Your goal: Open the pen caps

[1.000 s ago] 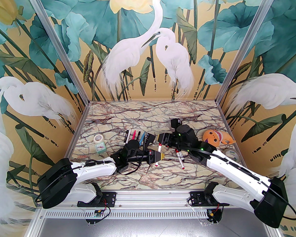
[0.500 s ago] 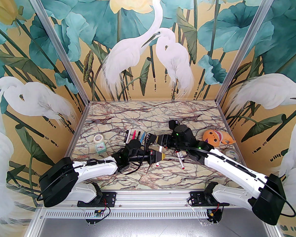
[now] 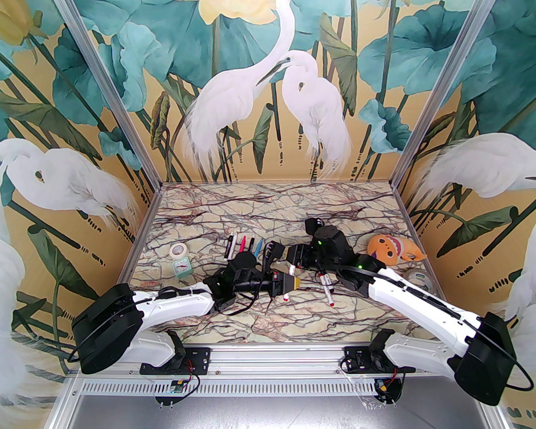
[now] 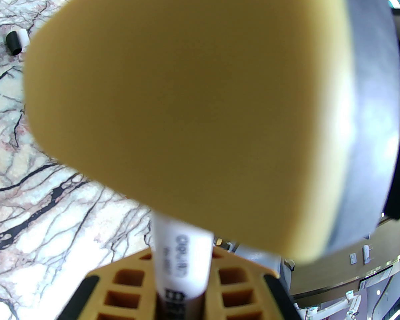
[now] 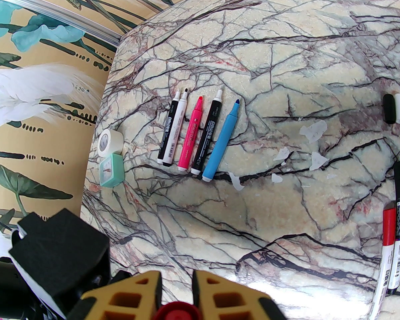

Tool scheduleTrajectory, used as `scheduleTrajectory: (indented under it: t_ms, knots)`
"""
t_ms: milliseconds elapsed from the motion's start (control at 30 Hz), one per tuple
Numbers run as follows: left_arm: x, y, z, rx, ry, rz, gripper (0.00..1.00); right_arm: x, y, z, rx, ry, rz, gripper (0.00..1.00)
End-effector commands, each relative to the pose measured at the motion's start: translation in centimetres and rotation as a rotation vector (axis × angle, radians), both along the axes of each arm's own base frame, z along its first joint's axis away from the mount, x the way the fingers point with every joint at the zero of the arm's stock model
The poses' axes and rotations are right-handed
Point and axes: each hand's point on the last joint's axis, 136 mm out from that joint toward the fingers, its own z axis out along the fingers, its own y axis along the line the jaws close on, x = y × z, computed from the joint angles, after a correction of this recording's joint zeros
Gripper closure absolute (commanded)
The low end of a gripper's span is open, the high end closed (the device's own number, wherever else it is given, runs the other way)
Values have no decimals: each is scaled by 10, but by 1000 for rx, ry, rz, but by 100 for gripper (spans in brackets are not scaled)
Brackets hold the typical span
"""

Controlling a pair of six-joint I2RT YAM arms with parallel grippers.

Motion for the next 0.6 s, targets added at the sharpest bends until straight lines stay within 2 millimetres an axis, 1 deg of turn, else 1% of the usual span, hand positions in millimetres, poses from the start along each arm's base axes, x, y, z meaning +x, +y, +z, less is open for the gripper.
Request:
scheduleTrajectory:
  t_ms: [0, 67, 133, 300, 400, 567]
  knots:
    - [-2, -4, 6, -8, -22, -22, 91, 4, 4, 12, 9, -22, 6, 82]
    - [-3, -5, 5, -6, -19, -27, 91, 5, 1, 12, -6, -30, -6, 84]
    - [-4, -5, 4, 3, -16, -33, 91, 8, -3, 15, -17, -49, -28, 85]
    - [-13, -8, -9, 87, -20, -66, 93, 21, -19, 28, -40, -104, -109, 86]
    - [-17, -11, -17, 145, -36, -66, 93, 30, -38, 32, -87, -119, -215, 87]
    - [-23, -17, -21, 158, -41, -74, 94, 40, -66, 39, -119, -149, -345, 88]
